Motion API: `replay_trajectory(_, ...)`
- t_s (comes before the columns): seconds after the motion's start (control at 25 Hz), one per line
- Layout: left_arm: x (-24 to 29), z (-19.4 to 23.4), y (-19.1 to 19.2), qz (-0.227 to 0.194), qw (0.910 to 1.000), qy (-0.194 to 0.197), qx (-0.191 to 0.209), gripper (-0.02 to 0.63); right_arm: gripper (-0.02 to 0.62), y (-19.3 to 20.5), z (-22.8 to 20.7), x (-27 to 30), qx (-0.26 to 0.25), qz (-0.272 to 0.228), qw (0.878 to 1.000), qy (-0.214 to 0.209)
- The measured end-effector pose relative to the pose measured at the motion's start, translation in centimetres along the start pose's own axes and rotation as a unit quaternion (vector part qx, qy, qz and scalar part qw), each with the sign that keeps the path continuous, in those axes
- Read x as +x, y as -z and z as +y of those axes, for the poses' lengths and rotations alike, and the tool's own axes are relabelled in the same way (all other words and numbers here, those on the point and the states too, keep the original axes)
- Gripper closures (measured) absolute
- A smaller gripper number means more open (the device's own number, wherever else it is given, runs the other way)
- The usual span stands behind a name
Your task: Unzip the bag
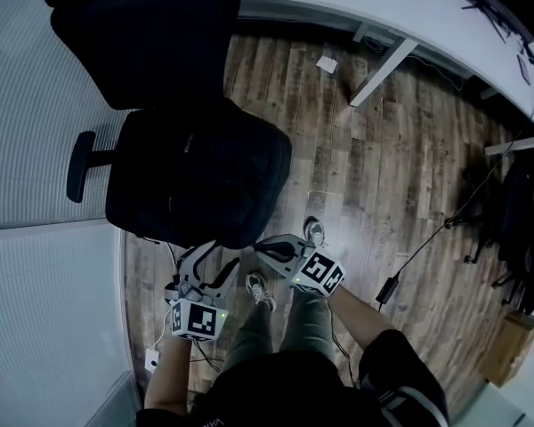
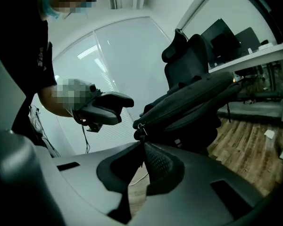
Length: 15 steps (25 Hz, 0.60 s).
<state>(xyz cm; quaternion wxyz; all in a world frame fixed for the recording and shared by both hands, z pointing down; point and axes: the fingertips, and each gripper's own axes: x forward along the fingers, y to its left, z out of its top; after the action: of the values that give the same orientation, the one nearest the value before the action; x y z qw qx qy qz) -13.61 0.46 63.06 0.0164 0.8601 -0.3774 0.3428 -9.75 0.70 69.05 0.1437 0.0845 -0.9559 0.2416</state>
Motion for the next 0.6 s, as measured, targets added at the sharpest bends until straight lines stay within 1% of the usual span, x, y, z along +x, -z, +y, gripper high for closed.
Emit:
replay_trajectory(0.16,0.5,-0.4,0.3,0.011,0.9999,0.003,0.007,0.365,0.548,-0.5,1.2,-0.6,0.044,-0.014,0.998,-0.051)
replay_trajectory(0.28,0.9,-0.6,0.4,0.018,0.9997,0.006,0.015,0.364,0.549,-1.3,1.9,-1.5,0.095,-0.041,0.991,-0.085)
replay_trajectory(0.4,1.4,-0.8,0.8,0.026,0.9993,0.012,0.025,0.364,0.549,-2.2,1.8,-2.1,0.131,-0.065,0.985,-0.097)
replay_trajectory(0.6,2.4,-1.2,0.6,0.035,0.9986,0.015,0.038,0.364,0.549,-3.3,1.6,-2.3,0.158,-0.073,0.978,-0.118)
